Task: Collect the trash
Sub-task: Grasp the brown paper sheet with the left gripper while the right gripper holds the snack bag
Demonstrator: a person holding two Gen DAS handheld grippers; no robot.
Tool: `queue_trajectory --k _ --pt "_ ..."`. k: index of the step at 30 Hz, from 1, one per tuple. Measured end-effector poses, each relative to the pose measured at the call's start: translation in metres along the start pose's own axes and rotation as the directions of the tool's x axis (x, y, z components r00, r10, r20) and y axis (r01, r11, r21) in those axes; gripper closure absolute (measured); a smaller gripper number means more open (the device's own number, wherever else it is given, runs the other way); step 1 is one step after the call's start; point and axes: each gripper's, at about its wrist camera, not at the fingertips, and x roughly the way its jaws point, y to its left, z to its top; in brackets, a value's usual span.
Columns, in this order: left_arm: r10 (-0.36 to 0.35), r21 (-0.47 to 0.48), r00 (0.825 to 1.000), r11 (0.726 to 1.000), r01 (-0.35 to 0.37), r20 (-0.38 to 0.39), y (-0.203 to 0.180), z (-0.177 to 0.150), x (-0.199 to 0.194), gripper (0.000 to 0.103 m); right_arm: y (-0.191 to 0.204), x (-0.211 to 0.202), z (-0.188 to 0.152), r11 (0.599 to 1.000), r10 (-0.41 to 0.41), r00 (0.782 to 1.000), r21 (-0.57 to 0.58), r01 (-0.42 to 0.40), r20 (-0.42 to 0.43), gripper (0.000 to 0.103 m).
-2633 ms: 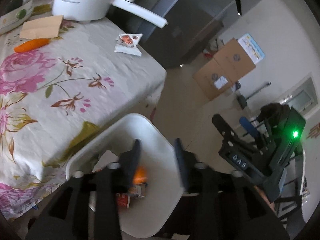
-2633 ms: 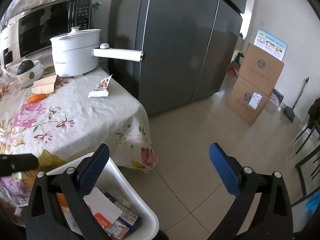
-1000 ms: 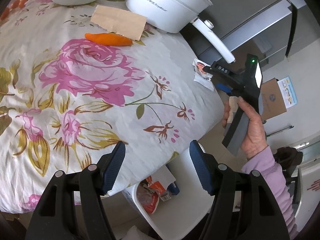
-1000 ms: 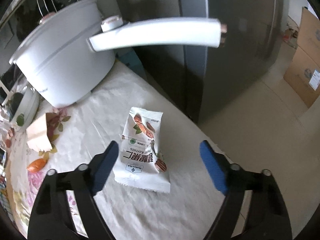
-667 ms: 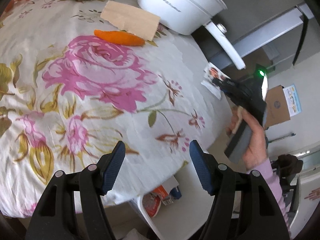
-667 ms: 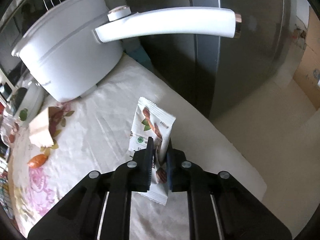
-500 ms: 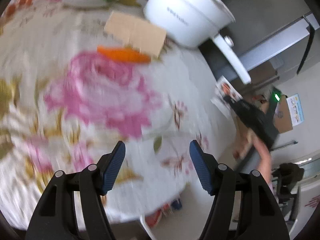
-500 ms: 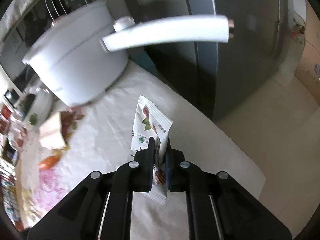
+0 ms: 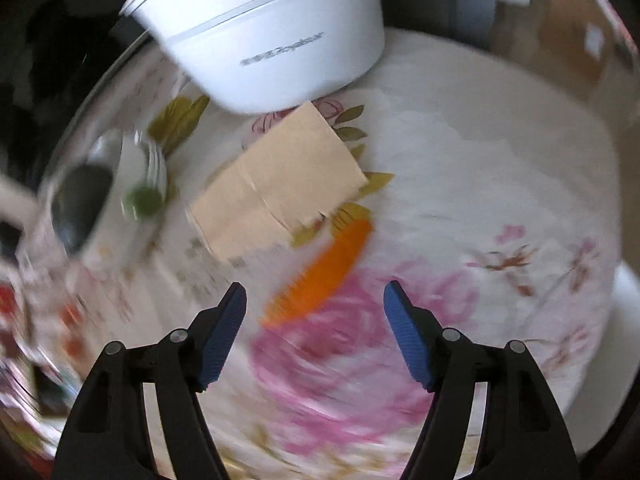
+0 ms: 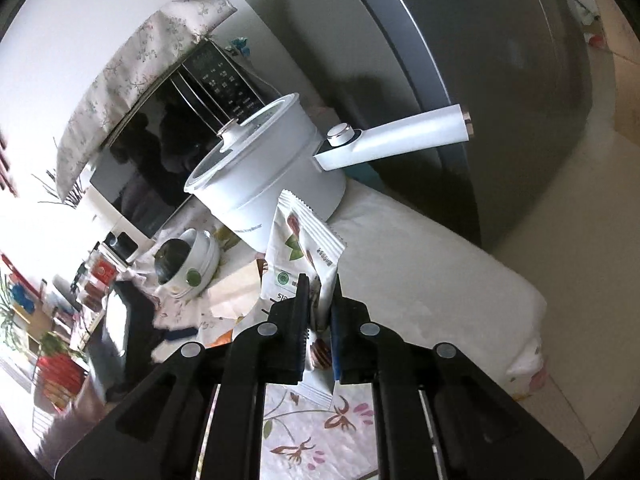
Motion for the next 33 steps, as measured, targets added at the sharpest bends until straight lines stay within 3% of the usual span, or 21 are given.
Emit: queue_trajectory --k 2,6,9,15,21,26,33 --pt "-0.04 0.064 0.998 0.997 0.042 -0.038 0.004 0.014 0.004 0.025 0.0 0.005 0.002 1.0 -0.004 1.0 -0.005 0.004 -0.011 0.094" --pt "-0.016 0.185 0.998 0.982 0.028 -0.064 0.01 0.042 0.015 0.018 0.0 0.013 0.003 1.0 -0.002 1.0 0.009 0.002 -0.028 0.094" --pt "-0.029 0.146 0.997 0.989 0.039 -0.075 0.027 0.062 0.029 0.018 0.001 0.017 0.003 1.0 -0.005 1.0 0.015 0.005 -0.024 0.094" --pt "-0.139 0.049 0.989 0.989 0.141 -0.042 0.048 0.087 0.054 0.018 0.009 0.029 -0.001 1.0 -0.013 0.998 -0.007 0.012 -0.056 0.094" --pt "-0.207 0.075 0.972 0.974 0.215 -0.108 0.047 0.08 0.074 0.012 0.012 0.027 -0.001 1.0 -0.022 0.998 -0.006 0.022 -0.06 0.094" --pt "-0.276 0.09 0.953 0.953 0.288 -0.126 0.04 0.053 0.06 0.012 0.005 0.023 0.0 1.0 -0.012 0.998 0.023 0.014 -0.061 0.094" --pt "-0.143 0.252 0.972 0.949 0.188 -0.185 0.0 0.021 0.042 0.012 0.006 0.02 -0.001 0.999 0.016 0.998 0.043 -0.013 -0.063 0.093"
